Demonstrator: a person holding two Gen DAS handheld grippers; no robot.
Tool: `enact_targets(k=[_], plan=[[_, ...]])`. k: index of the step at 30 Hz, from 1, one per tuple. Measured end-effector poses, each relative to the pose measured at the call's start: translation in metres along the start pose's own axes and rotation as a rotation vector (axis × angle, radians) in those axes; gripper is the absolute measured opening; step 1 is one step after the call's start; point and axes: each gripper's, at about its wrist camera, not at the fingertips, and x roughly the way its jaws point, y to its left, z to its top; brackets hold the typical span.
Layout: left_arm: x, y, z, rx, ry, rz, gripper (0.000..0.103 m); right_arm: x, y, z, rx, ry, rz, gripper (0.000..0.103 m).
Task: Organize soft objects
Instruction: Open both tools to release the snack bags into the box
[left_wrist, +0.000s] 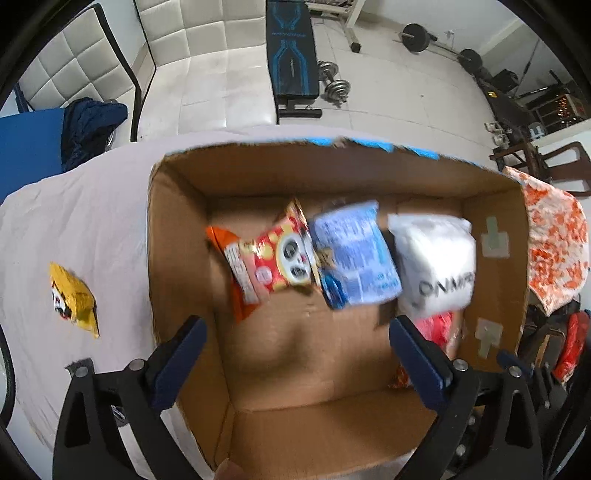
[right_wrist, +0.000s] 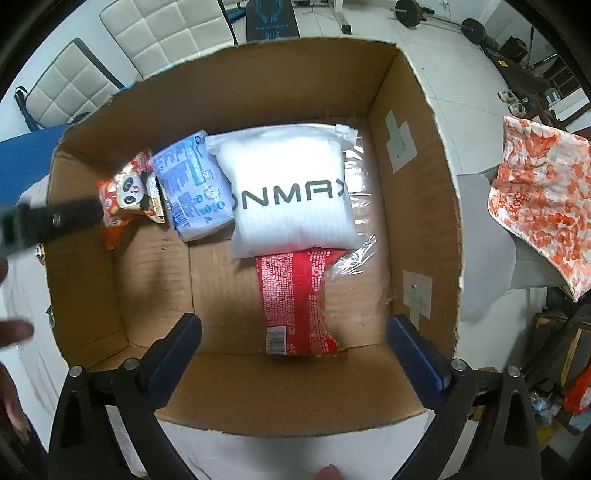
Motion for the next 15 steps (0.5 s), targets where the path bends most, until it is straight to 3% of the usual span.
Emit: enact_targets(k=[6,15], plan=[[-0.024,-0.001,-0.034,0.018,-0.08,0.02,0.101,-0.024,0.002,-0.014,-0.007,-0.06,-0.017,0.103],[-0.082,-0.004,-0.091,0.029,-0.261,0.072,0.101,-0.076,0.004,-0.056,-0.016,-0.177,-0.019,0.103]])
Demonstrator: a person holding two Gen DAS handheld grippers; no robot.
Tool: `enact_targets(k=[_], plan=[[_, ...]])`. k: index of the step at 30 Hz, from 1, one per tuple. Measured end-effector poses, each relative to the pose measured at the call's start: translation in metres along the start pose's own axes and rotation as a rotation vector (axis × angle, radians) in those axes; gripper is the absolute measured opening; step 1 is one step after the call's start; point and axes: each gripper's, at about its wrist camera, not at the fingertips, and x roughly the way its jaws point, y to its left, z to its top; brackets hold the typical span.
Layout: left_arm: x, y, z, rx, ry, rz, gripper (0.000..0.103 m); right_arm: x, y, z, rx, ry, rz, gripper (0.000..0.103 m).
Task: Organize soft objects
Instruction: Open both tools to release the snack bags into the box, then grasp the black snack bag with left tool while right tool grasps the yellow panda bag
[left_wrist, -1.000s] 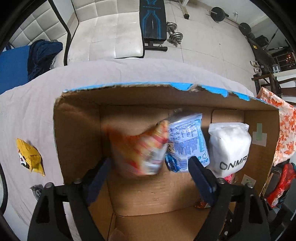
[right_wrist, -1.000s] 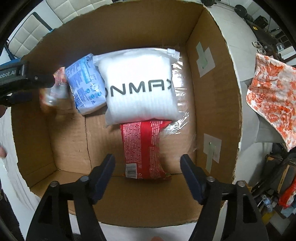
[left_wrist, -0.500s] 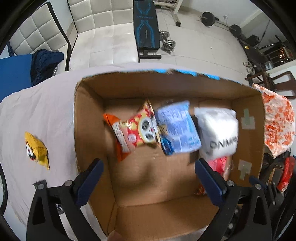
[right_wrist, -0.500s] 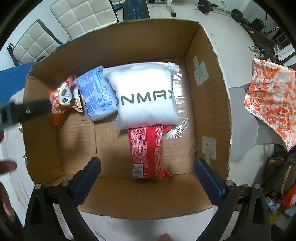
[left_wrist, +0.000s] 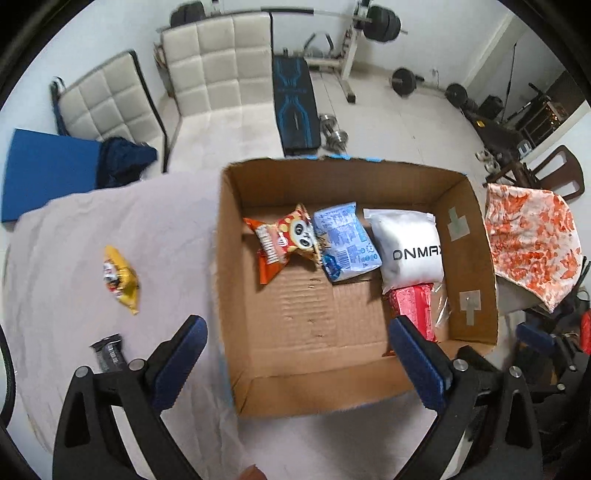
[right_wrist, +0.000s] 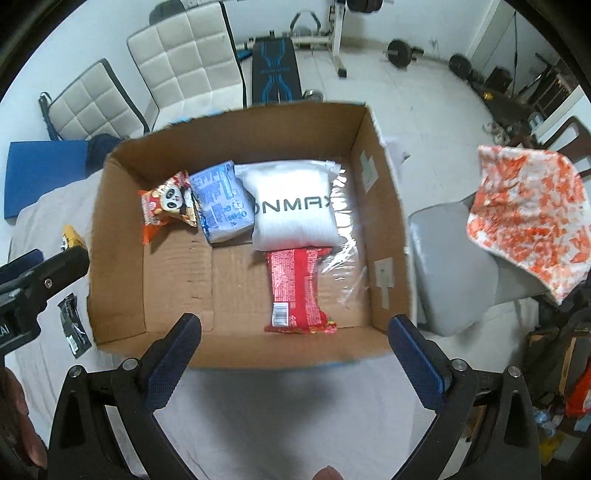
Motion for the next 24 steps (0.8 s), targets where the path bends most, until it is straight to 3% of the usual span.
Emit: enact_targets(k=[3,15,24], plan=[[-0.019,-0.003,-0.016,0.01,-0.034,0.007,0.101,-0.024,0.003,-0.016,-0.01,-0.056,-0.029,0.103],[-0.083,-0.002,-0.061,0.02,-0.119,-0.025,0.101,-0.108,0.008,-0.069,0.001,-0.19,-0.012,0.103],[-0.104,0.021,-0.066,-0.037,-0.145,-0.042,0.101,-0.128,0.017,-0.081,0.017,-0.208,0.015,0.103]])
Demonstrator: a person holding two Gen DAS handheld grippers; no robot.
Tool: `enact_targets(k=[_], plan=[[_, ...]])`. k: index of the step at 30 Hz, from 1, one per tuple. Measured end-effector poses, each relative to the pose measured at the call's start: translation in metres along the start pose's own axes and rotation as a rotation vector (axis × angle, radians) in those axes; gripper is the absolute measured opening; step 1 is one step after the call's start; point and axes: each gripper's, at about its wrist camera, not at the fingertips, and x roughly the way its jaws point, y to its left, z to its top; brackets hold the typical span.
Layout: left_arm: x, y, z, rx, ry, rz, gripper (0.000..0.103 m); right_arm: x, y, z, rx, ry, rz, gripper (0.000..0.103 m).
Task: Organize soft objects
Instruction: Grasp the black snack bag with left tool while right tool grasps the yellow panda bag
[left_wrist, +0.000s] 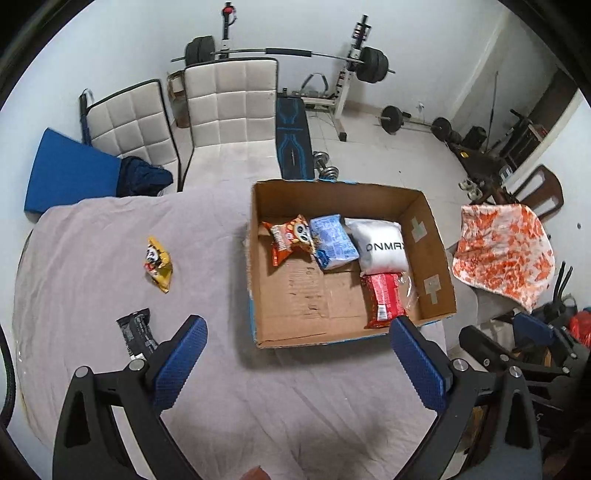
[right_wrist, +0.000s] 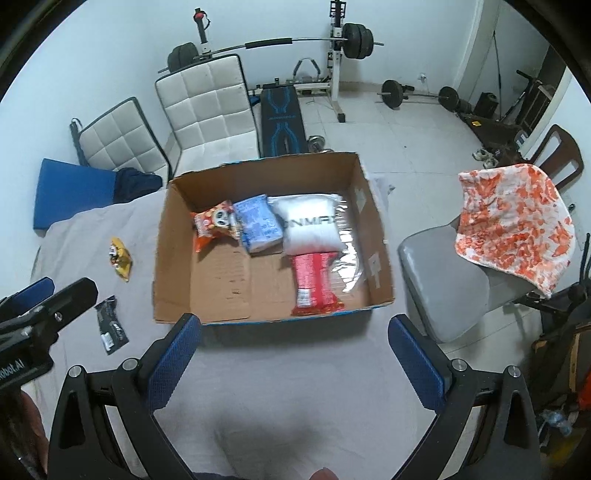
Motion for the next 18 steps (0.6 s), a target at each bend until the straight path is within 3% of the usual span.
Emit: enact_targets(k=[7,13,18], plan=[[-0.007,0.068,-0.004,-0.097,0.023,0.098,0.101,0.006,0.051,-0.002,-0.06,0.019,0.096,0.103],[0.002,0.143,-0.016,-0.224,0.058,0.206,0.101,0.03,0.138,0.004,-0.174,0.055,0.197,0.103],[0.041,0.212,-0.034,-0.346,0.149,0.264,0.101,0.063,0.213,0.012,-0.28,0.12,0.251,0.103]])
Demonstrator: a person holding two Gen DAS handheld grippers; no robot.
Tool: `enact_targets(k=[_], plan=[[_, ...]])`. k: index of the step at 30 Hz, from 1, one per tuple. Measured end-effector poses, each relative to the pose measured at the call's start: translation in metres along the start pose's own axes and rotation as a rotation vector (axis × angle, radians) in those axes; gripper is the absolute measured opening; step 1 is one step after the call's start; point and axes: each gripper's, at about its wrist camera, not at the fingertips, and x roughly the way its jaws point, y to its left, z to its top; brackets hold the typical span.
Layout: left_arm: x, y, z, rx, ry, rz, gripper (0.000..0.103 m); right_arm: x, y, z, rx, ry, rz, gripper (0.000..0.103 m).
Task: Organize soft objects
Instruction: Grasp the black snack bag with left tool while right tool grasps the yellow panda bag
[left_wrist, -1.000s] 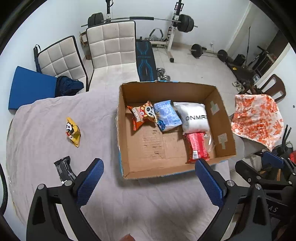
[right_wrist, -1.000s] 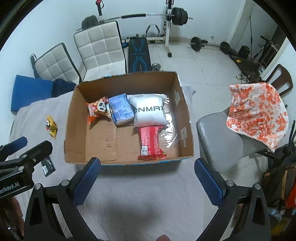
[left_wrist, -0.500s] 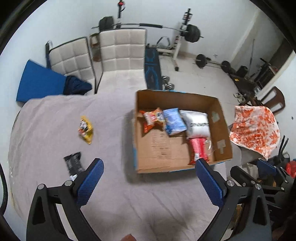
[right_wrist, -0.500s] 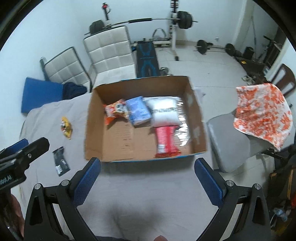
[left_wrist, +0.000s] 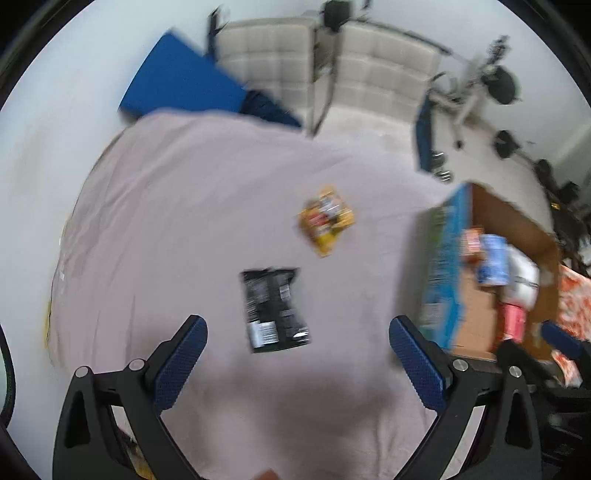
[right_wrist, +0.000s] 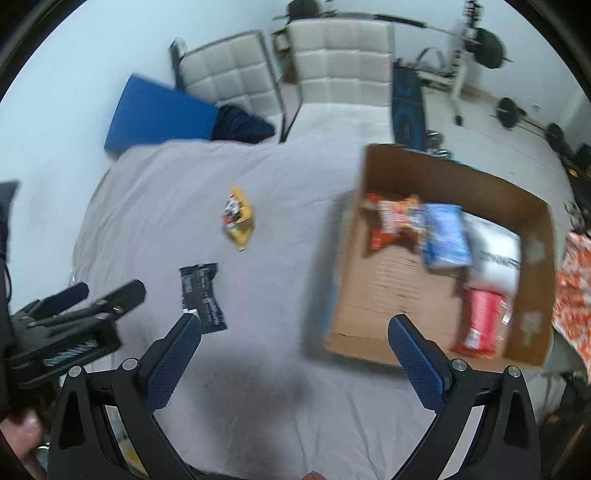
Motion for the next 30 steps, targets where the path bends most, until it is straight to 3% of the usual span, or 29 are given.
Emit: enact_targets(k=[6,13,27,30], plan=[[0.087,0.041,0.008,-0.105,0.171,-0.022,0.101,0.074,0.046,0.039,-0.077,0.114,0.009,0.103],[0.168,0.045,0.012,-0.121,0.307,-0.028,0.101,0.165,0.071,0.084,-0.107,0.232,0.022,0.103],[0.212,0.039,0.005,-0.137,0.37,-0.006,0.101,0.29,0.091,0.144,-0.134,0.379,0.03,0.102],[0.22,0.032,0.003,-0.134,0.389,0.0,0.086,0.305,0.093,0.149,-0.139,0.401,0.038,0.1]])
